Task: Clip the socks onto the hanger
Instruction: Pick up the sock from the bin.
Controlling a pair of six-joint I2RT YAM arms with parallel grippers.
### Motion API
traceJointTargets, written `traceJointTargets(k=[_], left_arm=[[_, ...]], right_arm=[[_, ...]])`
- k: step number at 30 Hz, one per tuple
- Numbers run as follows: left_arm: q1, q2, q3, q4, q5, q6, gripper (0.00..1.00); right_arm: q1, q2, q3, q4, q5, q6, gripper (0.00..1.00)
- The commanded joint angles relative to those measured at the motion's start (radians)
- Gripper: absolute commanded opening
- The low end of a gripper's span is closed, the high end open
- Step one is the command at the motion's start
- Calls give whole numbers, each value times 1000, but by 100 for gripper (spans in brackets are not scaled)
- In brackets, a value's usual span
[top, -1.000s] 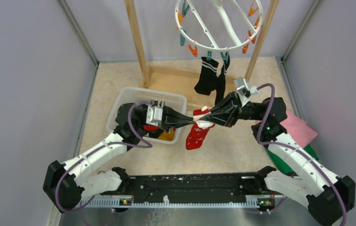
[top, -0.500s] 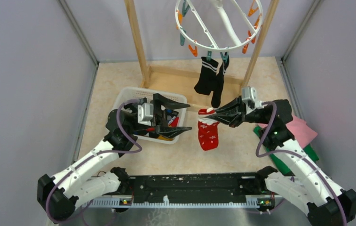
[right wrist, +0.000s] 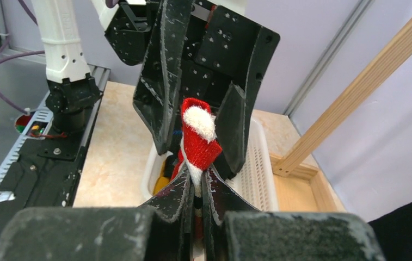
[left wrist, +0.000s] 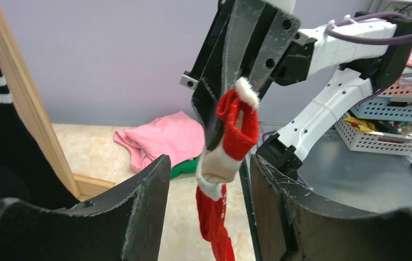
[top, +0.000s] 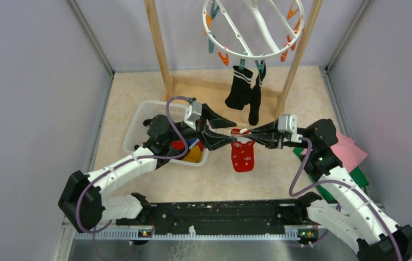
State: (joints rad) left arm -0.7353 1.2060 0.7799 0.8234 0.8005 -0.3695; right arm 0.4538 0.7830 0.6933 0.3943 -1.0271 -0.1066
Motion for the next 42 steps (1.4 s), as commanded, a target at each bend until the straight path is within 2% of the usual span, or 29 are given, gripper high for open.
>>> traceJointTargets(k=[1,6,8,11,12,17,18,20,21,23,25,26,28,31,35,38,42], left_arm=[[-8,-2,43,167,38,-63,61],[-9,5,41,195,52,-89,60],[-10,13,42,215,62,-101,57],[-10,31,55,217,74,-114,40],[-12,39,60,215,75,-120,38],[-16,65,85,179,70,-112,38],[-16,68,92,166,71,-101,33],[-16,68,103,137,77,-75,8],[-16,62,105,112,71,-57,0],[-16,36,110,32,69,13,0],[-16,-3,118,-115,85,136,0],[-16,-24,129,-190,93,202,0],[-16,-56,156,-345,138,329,0],[-16,-71,239,-609,210,539,0],[-16,-38,353,-869,264,718,0],[-16,8,420,-961,286,766,0],[-16,37,434,-939,259,740,0]], right_arm=[[-4,-21,-3,9,44,-42,0],[-3,-23,-9,3,72,-39,0],[-3,-23,-9,-5,82,-39,0],[-3,-24,-9,-1,79,-35,0],[-3,-24,-9,0,75,-35,0],[-3,-24,-11,1,73,-26,0],[-3,-26,-11,4,72,-23,0],[-3,-30,-11,0,72,-21,0],[-3,-32,-10,-10,77,-22,2],[-3,-44,-2,-55,88,-32,30],[-3,-57,26,-170,96,-67,57],[-4,-63,39,-228,94,-94,67],[-4,-74,51,-295,85,-110,79],[-6,-79,49,-324,31,-100,87],[-6,-21,43,-306,-80,-58,89],[-6,32,53,-252,-119,-10,89],[-5,59,57,-109,-138,88,84]])
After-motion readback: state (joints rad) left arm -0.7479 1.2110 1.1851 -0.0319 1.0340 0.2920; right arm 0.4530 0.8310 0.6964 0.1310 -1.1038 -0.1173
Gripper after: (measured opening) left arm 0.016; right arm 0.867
